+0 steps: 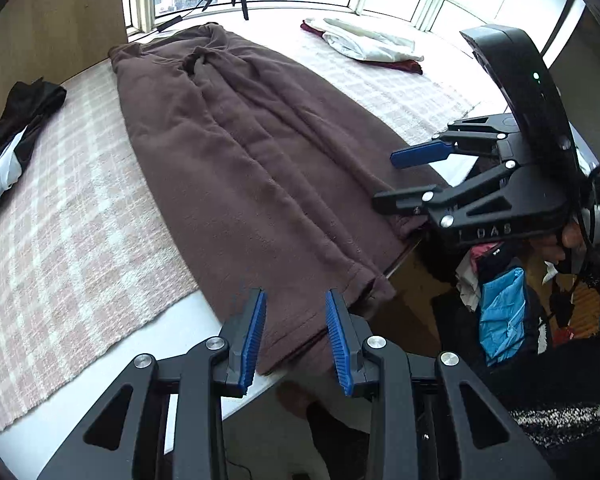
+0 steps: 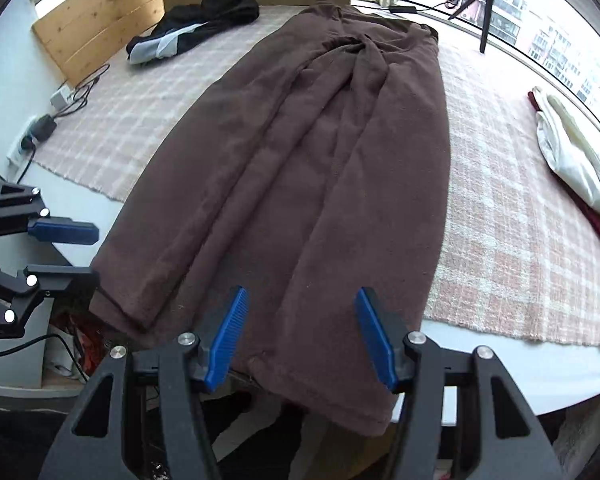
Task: Fold clothes
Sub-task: 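Release the garment and withdraw both grippers from the folded brown garment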
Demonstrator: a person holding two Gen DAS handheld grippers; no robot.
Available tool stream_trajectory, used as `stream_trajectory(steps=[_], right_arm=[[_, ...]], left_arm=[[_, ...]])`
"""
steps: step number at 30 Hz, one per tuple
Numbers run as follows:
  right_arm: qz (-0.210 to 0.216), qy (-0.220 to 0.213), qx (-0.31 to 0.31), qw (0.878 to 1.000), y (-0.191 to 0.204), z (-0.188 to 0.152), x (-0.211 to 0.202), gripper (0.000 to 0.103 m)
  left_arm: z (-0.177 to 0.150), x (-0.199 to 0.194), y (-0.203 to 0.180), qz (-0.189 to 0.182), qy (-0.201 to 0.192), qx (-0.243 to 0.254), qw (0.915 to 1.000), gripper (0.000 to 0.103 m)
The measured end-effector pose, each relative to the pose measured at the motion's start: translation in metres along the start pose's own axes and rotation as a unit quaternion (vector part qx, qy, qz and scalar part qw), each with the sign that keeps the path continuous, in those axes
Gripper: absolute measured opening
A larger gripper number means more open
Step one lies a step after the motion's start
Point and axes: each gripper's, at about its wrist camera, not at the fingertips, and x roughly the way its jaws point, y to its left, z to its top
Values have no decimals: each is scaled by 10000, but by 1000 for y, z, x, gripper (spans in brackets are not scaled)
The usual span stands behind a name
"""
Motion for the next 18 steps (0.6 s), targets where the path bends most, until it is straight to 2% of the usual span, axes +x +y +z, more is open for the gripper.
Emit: stream_trajectory(steps=[3, 5, 6, 7, 10, 13, 15, 16, 17, 18], right_arm=[[-244, 29, -412, 9989, 15, -4, 5, 54], [-459, 169, -659, 9966, 20, -6, 16, 30], [-542, 130, -741, 9957, 19, -7, 18, 15], [-607, 99, -812, 9948, 19, -7, 19, 7], [-207, 194, -768, 9966, 8, -7, 5, 5], [-26, 302, -968, 9948, 0, -10, -1, 7], [39, 661, -1047, 9923, 3, -8, 12, 9], [200, 701, -947, 9928, 0, -7, 8, 13], [601, 698, -729, 9931, -8, -6, 0, 16], [929, 498, -315, 9939, -23, -8, -13, 20]], left_arm=[[4, 21, -6, -212, 23, 107, 9997, 30], [3, 29, -6, -212, 20, 126, 9997, 29], [3, 28, -5, -243, -6, 115, 9996, 29], [2, 26, -3, -264, 7, 75, 9996, 29], [1, 23, -2, -255, 41, 50, 9997, 29], [0, 21, -2, -219, 86, 59, 9997, 29], [-1, 15, 0, -187, 146, -47, 9997, 29], [-2, 8, 1, -124, 131, -107, 9998, 29], [-5, -1, 5, -36, 91, -186, 9998, 29], [-7, -10, 10, 61, 48, -281, 9996, 30]])
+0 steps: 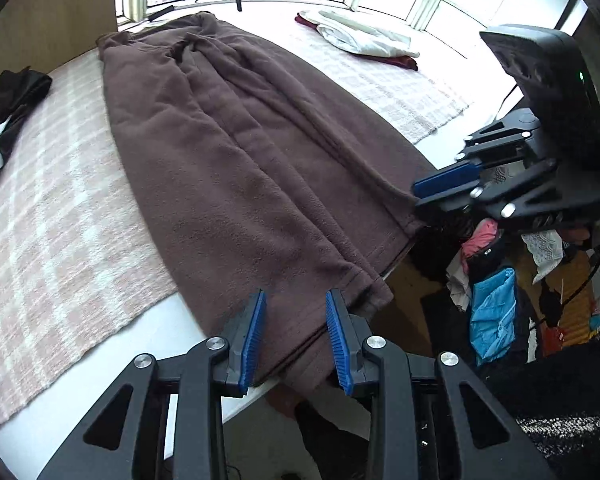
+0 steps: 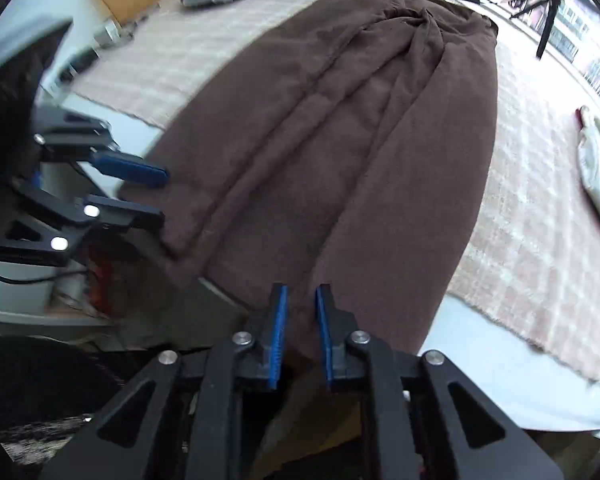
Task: Fold clothes
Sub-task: 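Release the garment and withdraw both grippers from the folded brown garment, then pinch the brown strip's hem end with the left gripper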
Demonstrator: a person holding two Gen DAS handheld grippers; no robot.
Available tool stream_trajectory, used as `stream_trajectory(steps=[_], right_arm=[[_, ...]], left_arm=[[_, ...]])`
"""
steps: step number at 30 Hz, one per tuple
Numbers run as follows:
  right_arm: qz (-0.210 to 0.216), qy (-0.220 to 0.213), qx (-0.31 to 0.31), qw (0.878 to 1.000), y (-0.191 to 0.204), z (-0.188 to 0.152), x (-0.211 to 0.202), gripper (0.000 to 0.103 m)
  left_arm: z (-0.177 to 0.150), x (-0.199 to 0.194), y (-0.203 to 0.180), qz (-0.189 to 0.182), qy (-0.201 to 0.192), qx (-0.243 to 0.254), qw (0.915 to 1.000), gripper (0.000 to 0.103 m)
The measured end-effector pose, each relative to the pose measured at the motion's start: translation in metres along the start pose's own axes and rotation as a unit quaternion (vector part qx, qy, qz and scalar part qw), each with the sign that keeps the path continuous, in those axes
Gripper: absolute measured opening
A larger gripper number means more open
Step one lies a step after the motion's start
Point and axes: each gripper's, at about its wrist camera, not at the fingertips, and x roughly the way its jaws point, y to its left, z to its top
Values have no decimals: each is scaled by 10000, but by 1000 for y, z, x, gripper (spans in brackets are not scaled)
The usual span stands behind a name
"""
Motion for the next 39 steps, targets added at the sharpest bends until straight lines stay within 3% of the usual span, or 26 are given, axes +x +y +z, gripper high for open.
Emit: stream_trajectory(steps=[1, 3, 5, 7, 12, 14, 17, 20, 25, 29, 31, 32, 33, 39], right_arm=[[298, -248, 381, 9985, -13, -4, -15, 20], [56, -722, 1206, 9901, -46, -19, -37, 25], [-232, -788, 1652, 9828, -68, -34, -40, 27], [-231, -625, 1917, 9792, -81, -39, -28, 27], [-438, -474, 1665, 9839, -71, -35, -10, 30], [-953, -379, 1171, 9878, -54, -31, -5, 32], [-1563, -578, 670, 9837, -37, -30, -20, 32], [-1028, -762, 999, 9867, -40, -27, -34, 33], [-882, -785, 1487, 9818, -54, -28, -28, 34], [-797, -725, 1541, 9822, -59, -31, -16, 34], [-743, -682, 1495, 9836, -61, -32, -11, 34], [-716, -660, 1472, 9843, -61, -32, -8, 34], [-692, -639, 1444, 9850, -62, -33, -6, 34], [-640, -538, 1074, 9907, -60, -33, 4, 34]], left_arm=[[-3, -9, 5, 95, -45, -96, 9999, 30], [-6, -17, 17, 120, -35, -387, 9992, 35], [-8, -15, 26, 94, 57, -620, 9980, 35], [-7, -4, 29, 194, 191, -650, 9975, 35], [-2, 16, 21, 257, 407, -514, 9975, 37], [-1, 15, 14, 523, 361, -300, 9975, 37], [6, 4, 5, 467, 224, -186, 9985, 37], [22, 1, -13, 132, 20, -129, 9998, 38], [50, 37, -55, -592, 106, -148, 9981, 39], [60, 73, -70, -723, 409, -347, 9959, 40], [59, 79, -70, -789, 400, -531, 9947, 37], [59, 80, -69, -790, 350, -592, 9945, 25], [59, 81, -69, -788, 347, -634, 9943, 6], [53, 64, -60, -815, 213, -872, 9926, 9]])
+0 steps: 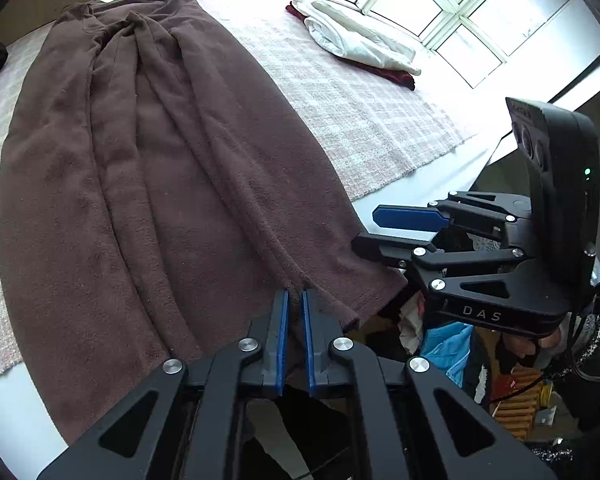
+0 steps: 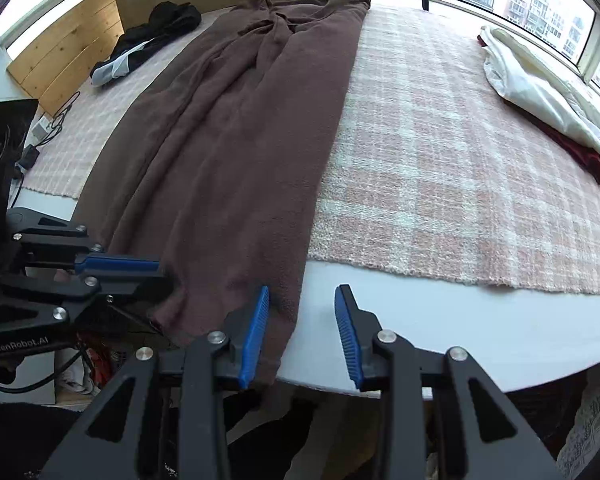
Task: Fold clothes
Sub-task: 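Pinch the brown strip's hem end with the left gripper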
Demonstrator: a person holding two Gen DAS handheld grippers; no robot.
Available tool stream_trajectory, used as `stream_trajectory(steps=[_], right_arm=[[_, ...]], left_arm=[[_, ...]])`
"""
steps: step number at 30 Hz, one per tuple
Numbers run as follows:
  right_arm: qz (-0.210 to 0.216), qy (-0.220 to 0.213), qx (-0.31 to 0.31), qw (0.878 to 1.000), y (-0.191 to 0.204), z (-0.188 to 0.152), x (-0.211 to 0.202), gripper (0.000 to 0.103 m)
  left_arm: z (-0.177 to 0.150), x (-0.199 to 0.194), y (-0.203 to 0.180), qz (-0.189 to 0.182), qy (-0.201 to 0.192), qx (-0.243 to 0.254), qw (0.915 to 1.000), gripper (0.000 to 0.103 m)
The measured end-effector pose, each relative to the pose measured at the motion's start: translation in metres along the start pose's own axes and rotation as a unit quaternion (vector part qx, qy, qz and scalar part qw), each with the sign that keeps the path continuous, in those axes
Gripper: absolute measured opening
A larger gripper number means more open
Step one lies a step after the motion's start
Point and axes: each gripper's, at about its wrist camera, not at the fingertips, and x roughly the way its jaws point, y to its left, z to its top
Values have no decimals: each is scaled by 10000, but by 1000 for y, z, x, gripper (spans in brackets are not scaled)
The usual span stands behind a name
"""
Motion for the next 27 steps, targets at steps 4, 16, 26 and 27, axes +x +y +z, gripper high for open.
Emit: stream_trajectory(steps=[4, 16, 26, 27], right_arm=[[159, 101, 13, 9998, -5, 1, 3, 34], [169, 53, -292, 9994, 1, 0, -2, 15], [-153, -386, -757, 9963, 11, 51, -20, 14], [-192, -567, -721, 9956, 8, 67, -20, 14]], left_arm=[[3, -8, 1, 218, 5, -44, 9998, 31], [1, -22, -15, 566, -177, 435, 9973, 3], [-8, -7, -3, 871, -61, 317, 9957, 2], [-8, -8, -3, 878, -71, 318, 9956, 2]])
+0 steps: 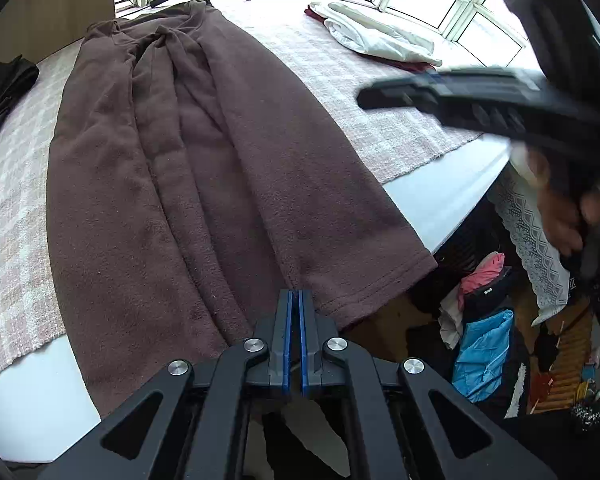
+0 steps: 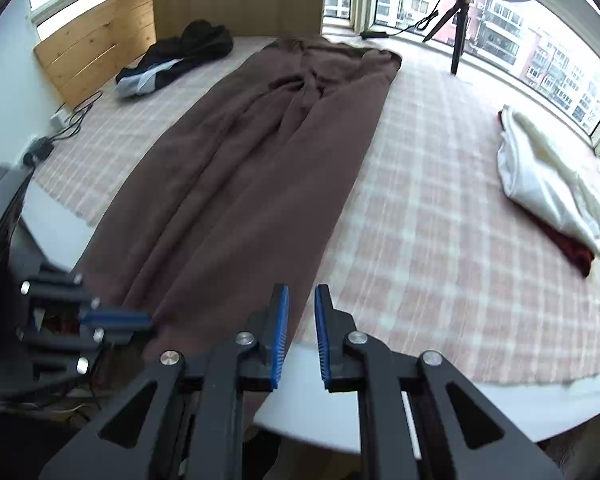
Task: Fold clothes
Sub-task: 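Pinch the brown strip's hem end with the left gripper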
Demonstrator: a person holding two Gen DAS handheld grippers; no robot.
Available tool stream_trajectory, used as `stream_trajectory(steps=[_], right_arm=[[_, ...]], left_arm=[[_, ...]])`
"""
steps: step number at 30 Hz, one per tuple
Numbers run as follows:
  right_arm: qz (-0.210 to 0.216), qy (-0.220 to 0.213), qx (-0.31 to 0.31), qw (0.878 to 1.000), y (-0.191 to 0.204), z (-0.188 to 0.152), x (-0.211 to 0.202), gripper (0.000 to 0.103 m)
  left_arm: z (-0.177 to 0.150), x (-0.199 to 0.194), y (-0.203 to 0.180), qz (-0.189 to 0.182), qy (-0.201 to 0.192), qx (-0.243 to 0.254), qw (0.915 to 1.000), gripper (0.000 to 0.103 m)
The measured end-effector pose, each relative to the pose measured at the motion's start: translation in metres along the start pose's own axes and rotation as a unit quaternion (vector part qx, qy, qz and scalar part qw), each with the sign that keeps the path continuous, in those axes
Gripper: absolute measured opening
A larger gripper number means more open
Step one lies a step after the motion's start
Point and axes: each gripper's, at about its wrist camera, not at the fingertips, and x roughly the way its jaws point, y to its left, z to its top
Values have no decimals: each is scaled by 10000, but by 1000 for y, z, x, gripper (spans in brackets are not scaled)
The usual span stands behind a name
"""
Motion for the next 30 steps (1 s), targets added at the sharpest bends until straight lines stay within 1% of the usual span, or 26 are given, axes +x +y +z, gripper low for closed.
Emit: stream_trajectory(steps=[1, 3, 4, 7, 8, 9, 10, 11, 12, 13, 15, 16, 17, 18, 19, 20, 22, 23, 26, 28, 29, 30], right_arm=[[-43, -170, 39, 9998, -5, 15, 3, 14], [103, -358, 174, 9992, -10, 44, 25, 14], [149, -374, 197, 9990, -8, 53, 40, 14], [73, 165, -103, 9998, 12, 54, 79, 15], [17, 110, -284, 9995, 20, 46, 75, 15], [-39, 55, -465, 9989, 28, 38, 71, 19], [-77, 8, -634, 9980, 36, 30, 67, 26], [60, 56, -694, 9976, 42, 17, 59, 27], [72, 189, -900, 9957, 48, 4, 51, 28], [90, 316, -1079, 9936, 53, -9, 43, 28], [251, 419, -861, 9951, 47, -28, 19, 28], [318, 464, -720, 9958, 44, -37, 7, 35], [248, 445, -242, 9984, 32, -41, -1, 44], [197, 420, 192, 9987, 20, -47, -5, 58], [202, 403, 468, 9979, 12, -52, -7, 59], [199, 445, 590, 9971, 8, -57, -6, 59], [12, 610, 629, 9962, 8, -65, 0, 59], [1, 623, 604, 9962, 9, -67, 2, 59], [-91, 609, 517, 9968, 14, -70, 5, 59], [-69, 620, 516, 9967, 16, -68, 7, 59], [-6, 645, 539, 9965, 15, -68, 8, 59], [58, 670, 562, 9962, 14, -67, 10, 59]], left_arm=[[0, 0, 1, 20, 3, -10, 10000, 3], [0, 2, 2, 38, 41, -69, 10000, 3], [-2, 0, 3, 3, 75, -90, 9999, 3], [-12, -26, 10, 131, -21, -125, 9998, 4], [-18, -40, 16, 190, -104, -185, 9996, 7], [-24, -53, 24, 276, -180, -265, 9991, 10], [-31, -65, 33, 396, -228, -353, 9983, 13], [-38, -72, 43, 579, -220, -457, 9970, 18], [-44, -73, 53, 735, -162, -597, 9954, 18], [-50, -73, 64, 749, -77, -767, 9942, 18], [-56, -63, 82, 658, 125, -1103, 9916, 18], [-56, -58, 87, 614, 174, -1190, 9908, 18], [-56, -53, 89, 569, 188, -1225, 9907, 19], [-54, -48, 90, 559, 218, -1212, 9908, 26], [-53, -44, 90, 572, 257, -1167, 9912, 29], [-51, -40, 89, 591, 290, -1088, 9919, 35], [-48, -34, 85, 621, 333, -917, 9933, 35], [-47, -33, 84, 616, 338, -868, 9938, 35], [-47, -31, 80, 600, 368, -713, 9950, 35], [-47, -30, 77, 590, 380, -536, 9961, 33], [-47, -30, 77, 529, 385, -505, 9966, 31], [-47, -29, 78, 430, 389, -512, 9970, 27]])
